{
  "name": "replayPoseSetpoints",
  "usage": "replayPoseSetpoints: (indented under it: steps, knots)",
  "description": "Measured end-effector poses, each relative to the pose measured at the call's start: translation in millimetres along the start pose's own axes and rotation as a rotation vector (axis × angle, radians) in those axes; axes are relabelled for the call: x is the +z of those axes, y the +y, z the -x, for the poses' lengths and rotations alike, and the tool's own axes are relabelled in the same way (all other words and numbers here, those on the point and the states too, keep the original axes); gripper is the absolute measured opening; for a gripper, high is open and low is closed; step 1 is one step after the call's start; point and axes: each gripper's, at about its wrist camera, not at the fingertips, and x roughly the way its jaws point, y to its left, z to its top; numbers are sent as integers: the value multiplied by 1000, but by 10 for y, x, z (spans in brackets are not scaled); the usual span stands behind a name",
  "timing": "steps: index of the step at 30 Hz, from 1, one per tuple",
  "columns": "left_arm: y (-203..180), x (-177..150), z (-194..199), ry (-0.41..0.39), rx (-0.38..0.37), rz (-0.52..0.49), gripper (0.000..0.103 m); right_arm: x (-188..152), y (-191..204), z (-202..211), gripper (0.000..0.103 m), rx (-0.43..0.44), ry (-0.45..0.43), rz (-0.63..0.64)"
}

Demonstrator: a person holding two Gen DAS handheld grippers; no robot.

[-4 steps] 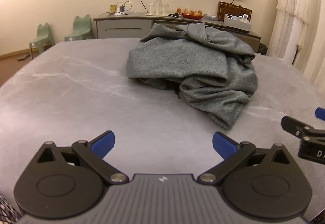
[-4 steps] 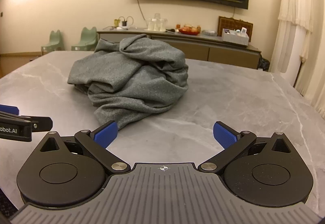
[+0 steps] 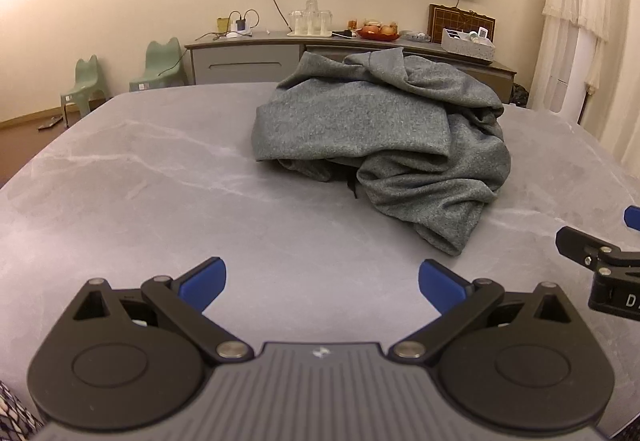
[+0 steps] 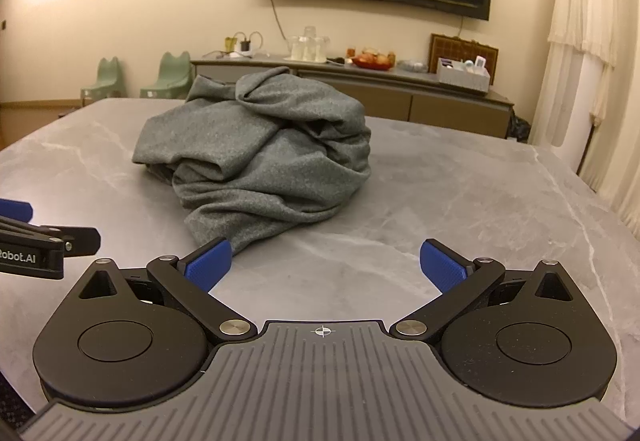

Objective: Fold clothes
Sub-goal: 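Approach the crumpled grey garment with both grippers open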

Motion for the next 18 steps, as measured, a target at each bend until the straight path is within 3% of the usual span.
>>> replayPoseSetpoints:
  steps: [5,8,12,15,17,18]
  knots:
    - [60,-51,-67,-17,22,-32,103,8,24,18,102,4,-6,-2]
    - [-134,-39,-16,-1,48,-92,103,12,38,28,102,6,-10,-3]
    - [-160,-69,6,5,26,-107,103,-15,-54,47,101,6,-13,-13]
    - [-195,-75,-2,10,14,-120,90,-29,17,7,89,1,-4,6]
    - [-214,-86,-5,15,9,-131,72,-19,41,-33,68,8,13,4]
    - [-225,-94,-8,18,9,-137,66,-29,18,-42,63,17,31,-6]
